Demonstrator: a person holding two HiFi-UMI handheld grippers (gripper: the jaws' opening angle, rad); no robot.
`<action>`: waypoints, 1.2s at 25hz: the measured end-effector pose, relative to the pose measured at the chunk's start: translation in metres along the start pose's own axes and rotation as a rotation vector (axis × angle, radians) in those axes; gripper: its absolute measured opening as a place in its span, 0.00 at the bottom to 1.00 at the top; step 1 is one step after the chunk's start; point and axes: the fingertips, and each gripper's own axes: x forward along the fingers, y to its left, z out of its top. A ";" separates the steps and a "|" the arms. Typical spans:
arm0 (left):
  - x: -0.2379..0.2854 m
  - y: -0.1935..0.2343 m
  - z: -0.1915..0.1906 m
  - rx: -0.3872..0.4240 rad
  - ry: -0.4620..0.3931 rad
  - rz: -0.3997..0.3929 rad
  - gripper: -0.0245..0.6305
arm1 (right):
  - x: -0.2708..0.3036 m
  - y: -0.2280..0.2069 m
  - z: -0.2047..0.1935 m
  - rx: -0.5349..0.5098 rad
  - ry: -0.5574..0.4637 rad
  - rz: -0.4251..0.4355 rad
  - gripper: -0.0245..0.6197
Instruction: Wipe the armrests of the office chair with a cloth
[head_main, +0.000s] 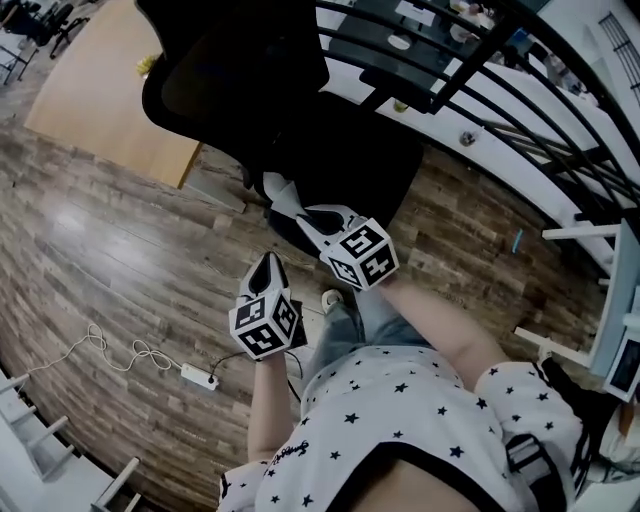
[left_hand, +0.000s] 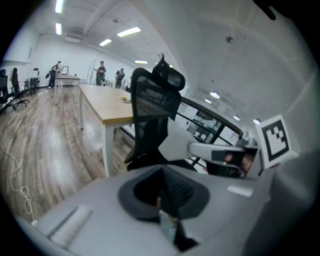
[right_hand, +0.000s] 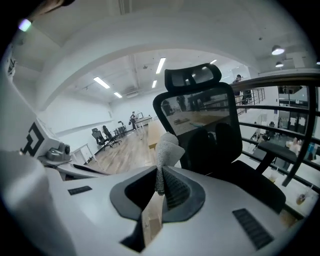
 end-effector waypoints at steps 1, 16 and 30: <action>0.002 0.003 -0.001 -0.009 0.002 0.011 0.05 | 0.008 -0.003 -0.001 0.008 0.011 0.004 0.09; 0.031 0.029 -0.019 -0.099 0.037 0.117 0.05 | 0.104 -0.037 -0.022 -0.173 0.140 0.056 0.09; 0.037 0.043 -0.036 -0.146 0.067 0.169 0.05 | 0.144 -0.031 -0.089 -0.332 0.377 0.171 0.09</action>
